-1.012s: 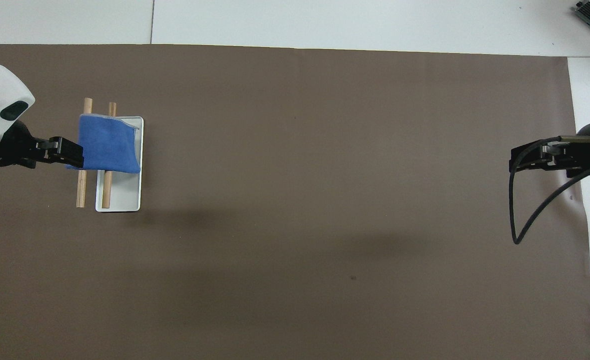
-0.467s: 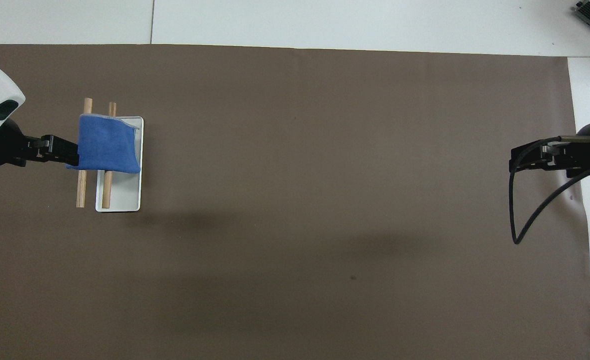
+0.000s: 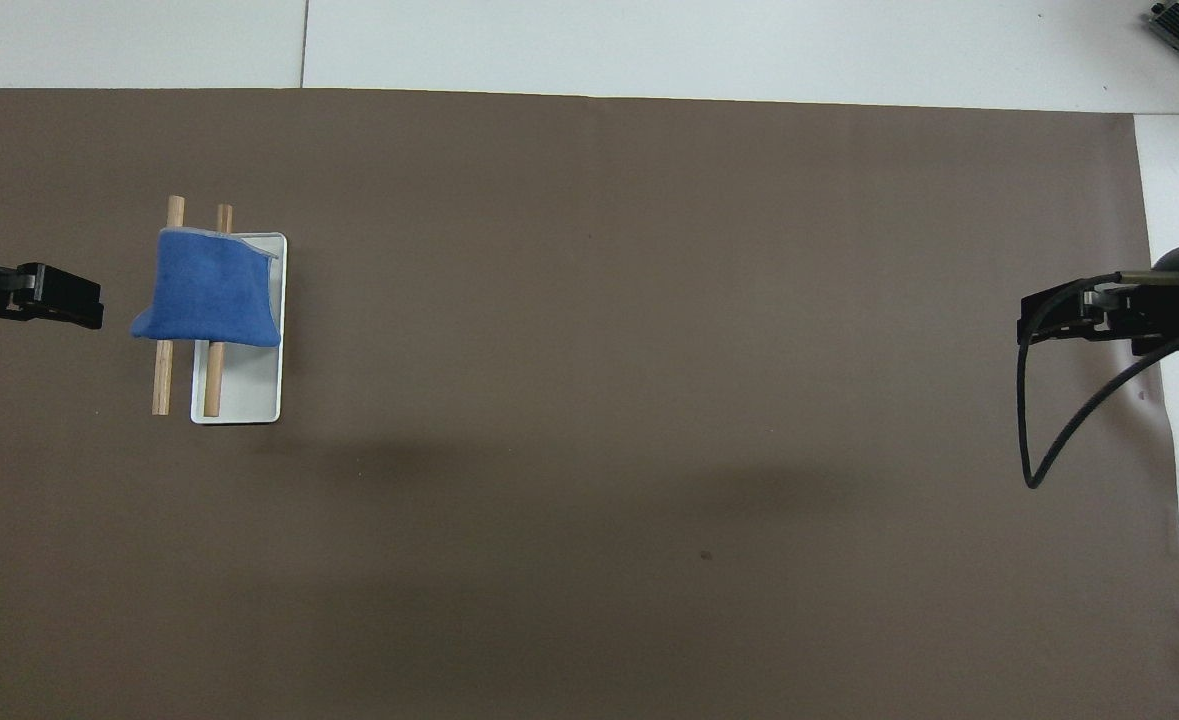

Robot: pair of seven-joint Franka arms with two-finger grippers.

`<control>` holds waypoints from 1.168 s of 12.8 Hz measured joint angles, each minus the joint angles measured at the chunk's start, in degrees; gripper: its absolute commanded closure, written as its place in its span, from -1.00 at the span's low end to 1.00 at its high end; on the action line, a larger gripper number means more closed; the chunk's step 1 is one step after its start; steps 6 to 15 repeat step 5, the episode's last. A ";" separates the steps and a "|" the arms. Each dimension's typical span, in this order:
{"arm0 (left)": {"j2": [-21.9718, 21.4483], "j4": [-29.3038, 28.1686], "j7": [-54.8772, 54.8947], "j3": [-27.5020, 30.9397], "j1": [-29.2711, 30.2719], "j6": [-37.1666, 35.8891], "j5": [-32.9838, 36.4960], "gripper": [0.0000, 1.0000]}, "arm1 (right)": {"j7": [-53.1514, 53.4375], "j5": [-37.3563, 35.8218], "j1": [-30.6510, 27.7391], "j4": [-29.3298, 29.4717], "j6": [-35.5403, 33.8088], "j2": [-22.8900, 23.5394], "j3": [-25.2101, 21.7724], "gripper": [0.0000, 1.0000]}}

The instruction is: Right arm passes towel to left arm to hang

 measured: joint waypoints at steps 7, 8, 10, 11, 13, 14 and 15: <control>-0.01 0.12 0.42 -0.27 -0.01 -0.17 0.00 -1.00 | 0.00 0.00 0.00 0.00 0.00 0.00 0.00 -1.00; -0.01 0.12 0.42 -0.27 -0.01 -0.17 0.00 -1.00 | 0.00 0.00 0.00 0.00 0.00 0.00 0.00 -1.00; -0.01 0.12 0.42 -0.27 -0.01 -0.17 0.00 -1.00 | 0.00 0.00 0.00 0.00 0.00 0.00 0.00 -1.00; -0.01 0.12 0.42 -0.27 -0.01 -0.17 0.00 -1.00 | 0.00 0.00 0.00 0.00 0.00 0.00 0.00 -1.00; -0.01 0.12 0.42 -0.27 -0.01 -0.17 0.00 -1.00 | 0.00 0.00 0.00 0.00 0.00 0.00 0.00 -1.00; -0.01 0.12 0.42 -0.27 -0.01 -0.17 0.00 -1.00 | 0.00 0.00 0.00 0.00 0.00 0.00 0.00 -1.00; -0.01 0.12 0.42 -0.27 -0.01 -0.17 0.00 -1.00 | 0.00 0.00 0.00 0.00 0.00 0.00 0.00 -1.00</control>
